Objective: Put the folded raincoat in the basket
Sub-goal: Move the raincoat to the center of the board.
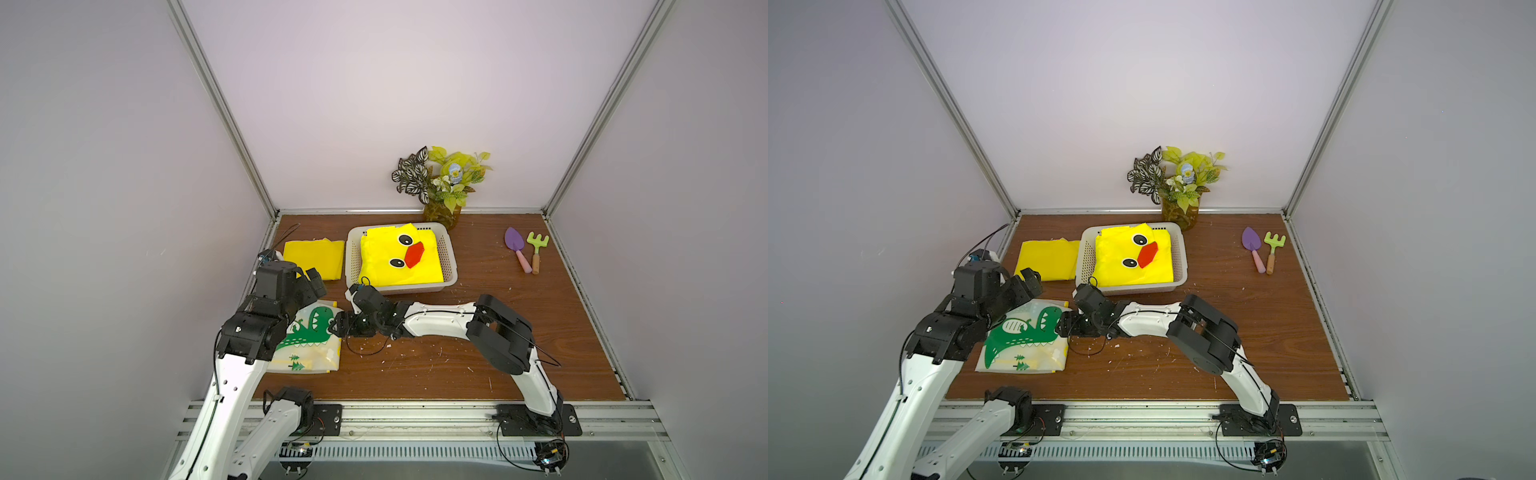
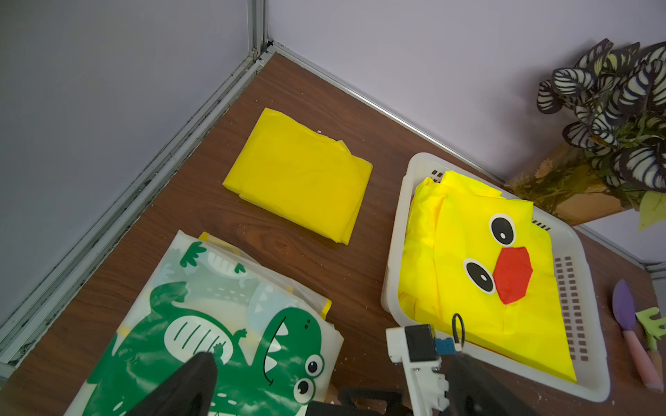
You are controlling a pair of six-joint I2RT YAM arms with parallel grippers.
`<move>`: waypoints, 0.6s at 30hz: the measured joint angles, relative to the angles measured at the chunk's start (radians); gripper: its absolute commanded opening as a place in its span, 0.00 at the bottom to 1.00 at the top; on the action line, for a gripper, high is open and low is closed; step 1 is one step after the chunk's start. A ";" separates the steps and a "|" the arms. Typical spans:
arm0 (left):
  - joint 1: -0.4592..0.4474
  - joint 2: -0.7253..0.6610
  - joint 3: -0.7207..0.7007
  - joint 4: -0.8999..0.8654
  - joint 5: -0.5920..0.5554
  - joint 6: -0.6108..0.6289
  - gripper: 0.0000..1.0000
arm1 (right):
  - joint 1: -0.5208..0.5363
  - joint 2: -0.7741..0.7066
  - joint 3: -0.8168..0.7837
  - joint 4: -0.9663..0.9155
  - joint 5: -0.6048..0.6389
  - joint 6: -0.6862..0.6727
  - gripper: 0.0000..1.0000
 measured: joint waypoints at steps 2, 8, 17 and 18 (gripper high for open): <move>0.000 0.001 0.005 -0.023 0.001 0.000 1.00 | 0.003 0.001 -0.002 -0.005 0.002 0.019 0.75; 0.000 0.010 0.010 -0.055 0.000 0.003 1.00 | 0.021 0.048 0.047 -0.018 0.005 0.039 0.73; 0.001 -0.001 0.009 -0.060 -0.025 0.031 1.00 | 0.032 0.071 0.041 0.016 0.008 0.078 0.62; 0.001 -0.003 0.009 -0.061 -0.026 0.033 1.00 | 0.032 0.071 0.038 0.020 0.008 0.083 0.60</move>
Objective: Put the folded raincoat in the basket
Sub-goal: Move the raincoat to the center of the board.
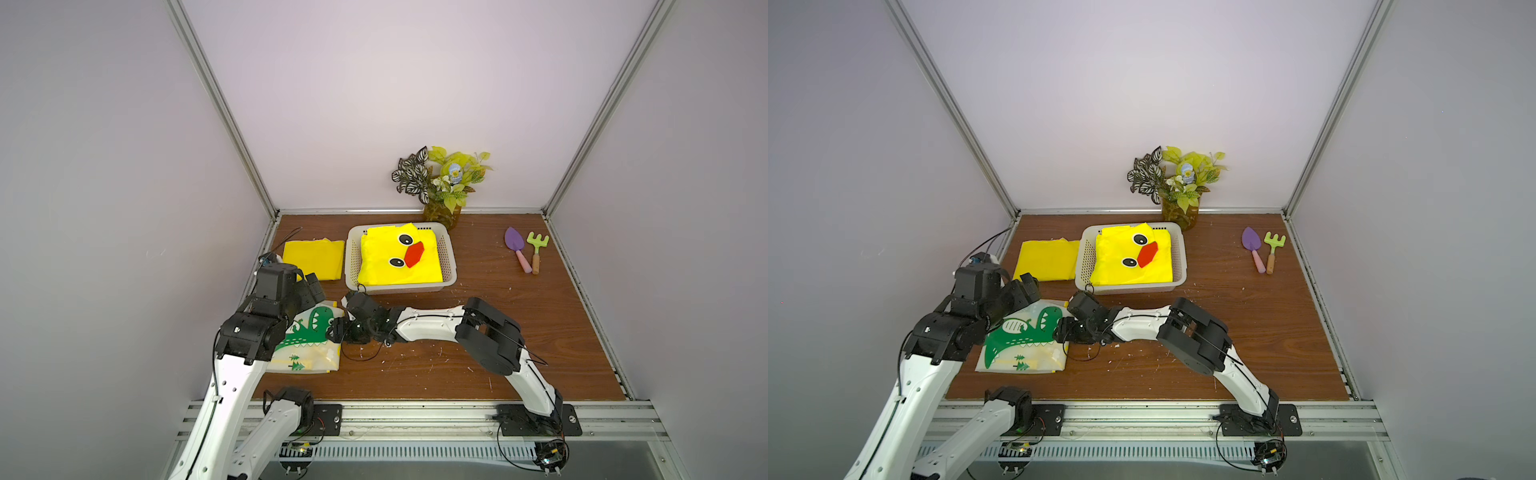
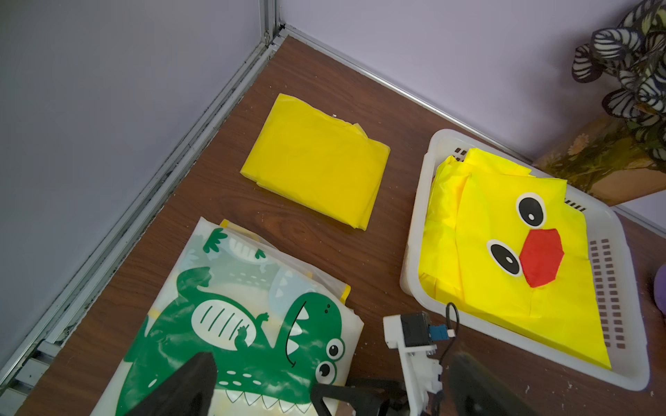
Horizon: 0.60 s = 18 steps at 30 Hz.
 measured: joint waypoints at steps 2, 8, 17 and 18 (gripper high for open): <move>0.000 -0.003 0.000 -0.001 0.002 0.002 1.00 | 0.000 0.001 -0.010 0.010 -0.001 0.008 0.56; 0.000 0.010 -0.021 -0.005 0.011 0.004 1.00 | 0.001 0.001 -0.035 0.047 -0.002 0.026 0.46; 0.003 -0.002 -0.070 -0.009 0.026 0.000 1.00 | 0.002 0.000 -0.040 0.040 0.005 0.019 0.09; 0.003 -0.008 -0.078 -0.010 0.026 -0.001 1.00 | 0.002 -0.001 -0.040 0.037 0.008 0.016 0.08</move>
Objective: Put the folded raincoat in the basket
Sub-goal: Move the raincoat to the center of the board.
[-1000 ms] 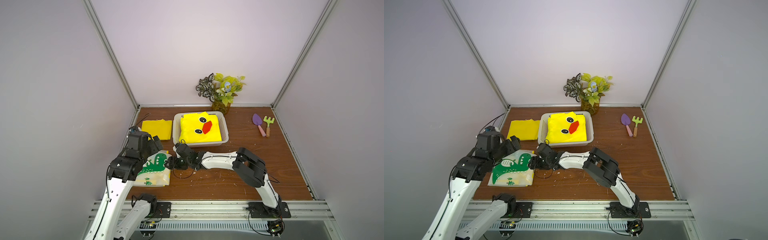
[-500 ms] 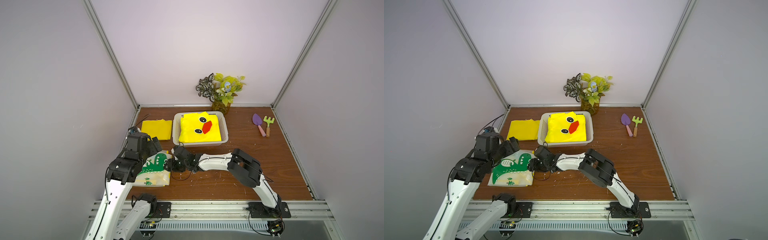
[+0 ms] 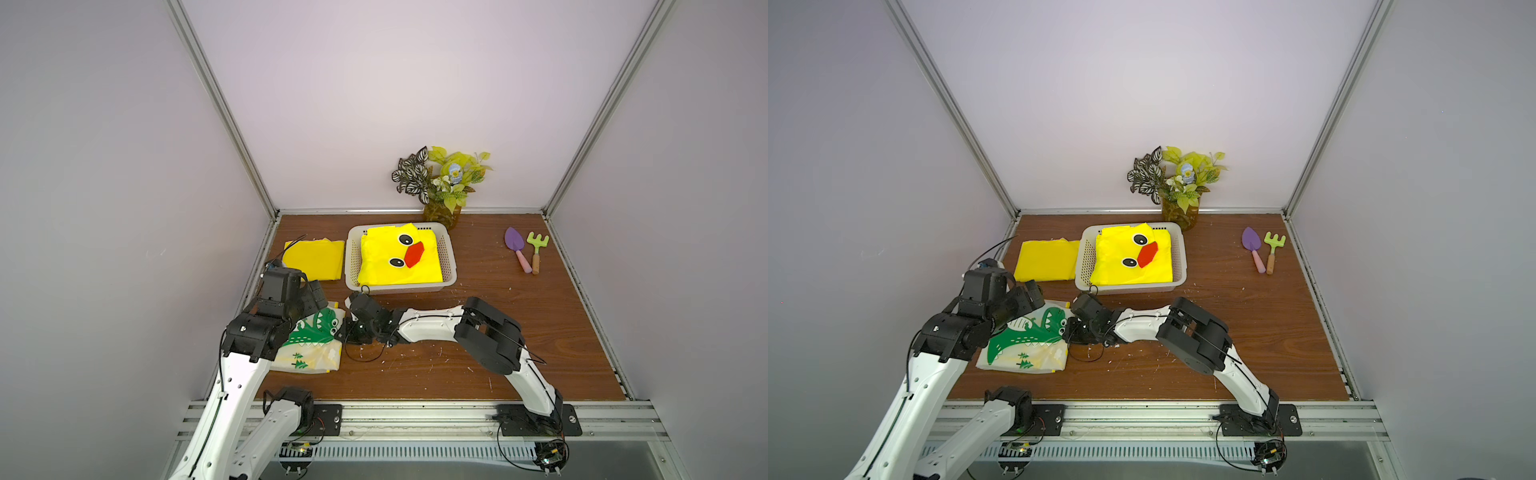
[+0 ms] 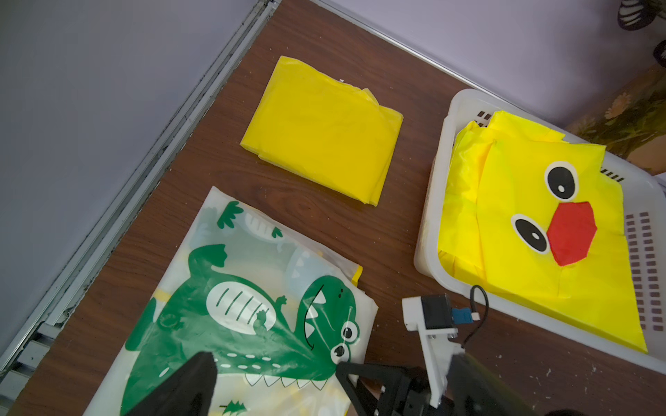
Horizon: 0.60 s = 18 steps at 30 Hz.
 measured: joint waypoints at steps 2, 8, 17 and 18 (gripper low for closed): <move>0.001 -0.018 -0.018 -0.003 0.001 -0.006 1.00 | 0.000 -0.006 -0.005 -0.006 0.011 -0.010 0.05; 0.001 -0.024 -0.053 0.000 0.035 -0.014 1.00 | -0.001 -0.071 -0.072 -0.043 0.044 -0.039 0.01; 0.002 0.000 -0.079 0.086 0.175 -0.031 1.00 | -0.024 -0.132 -0.156 -0.064 0.016 -0.104 0.01; 0.002 0.000 -0.087 0.106 0.202 -0.034 1.00 | -0.030 -0.144 -0.175 -0.065 0.010 -0.111 0.01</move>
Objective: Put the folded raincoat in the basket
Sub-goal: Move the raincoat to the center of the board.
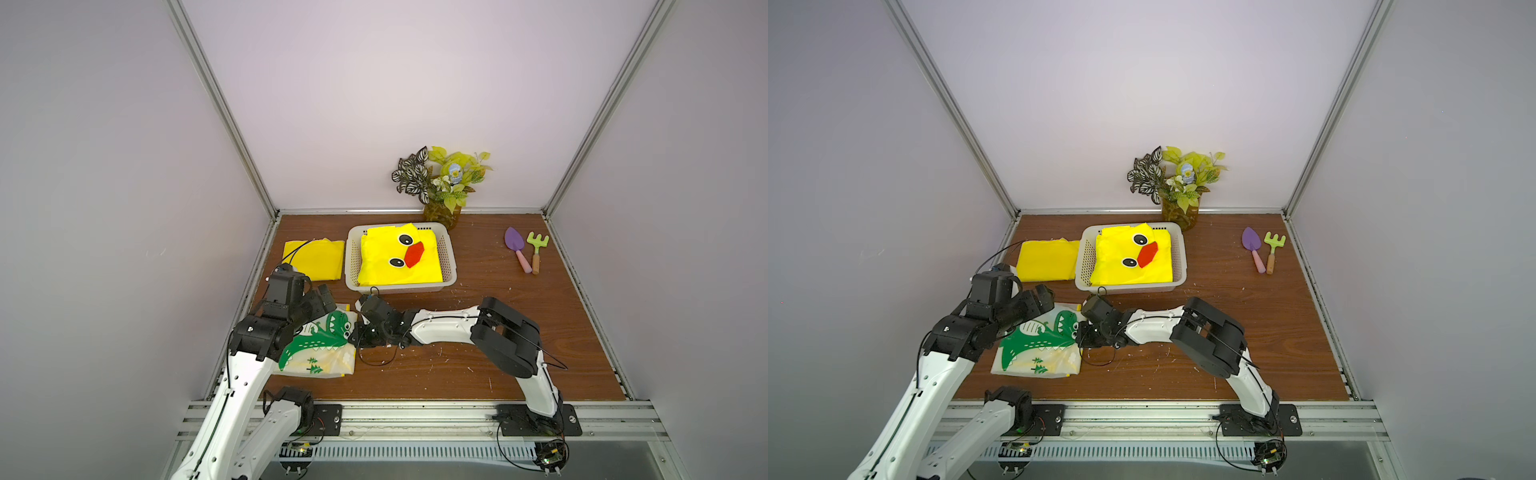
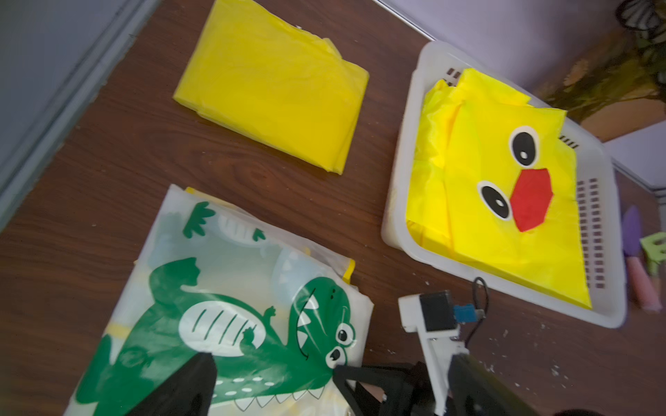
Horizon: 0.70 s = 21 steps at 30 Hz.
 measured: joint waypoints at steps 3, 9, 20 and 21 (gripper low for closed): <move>0.000 0.001 -0.039 0.041 0.064 -0.016 1.00 | -0.018 -0.057 -0.061 -0.028 -0.001 -0.029 0.00; -0.011 0.001 -0.084 0.059 0.119 -0.043 1.00 | -0.056 -0.162 -0.150 -0.137 0.027 -0.115 0.00; -0.114 0.019 -0.142 0.089 0.139 -0.089 0.98 | -0.121 -0.294 -0.258 -0.266 0.071 -0.253 0.00; -0.116 0.020 -0.149 0.089 0.144 -0.089 0.96 | -0.129 -0.303 -0.266 -0.275 0.072 -0.263 0.00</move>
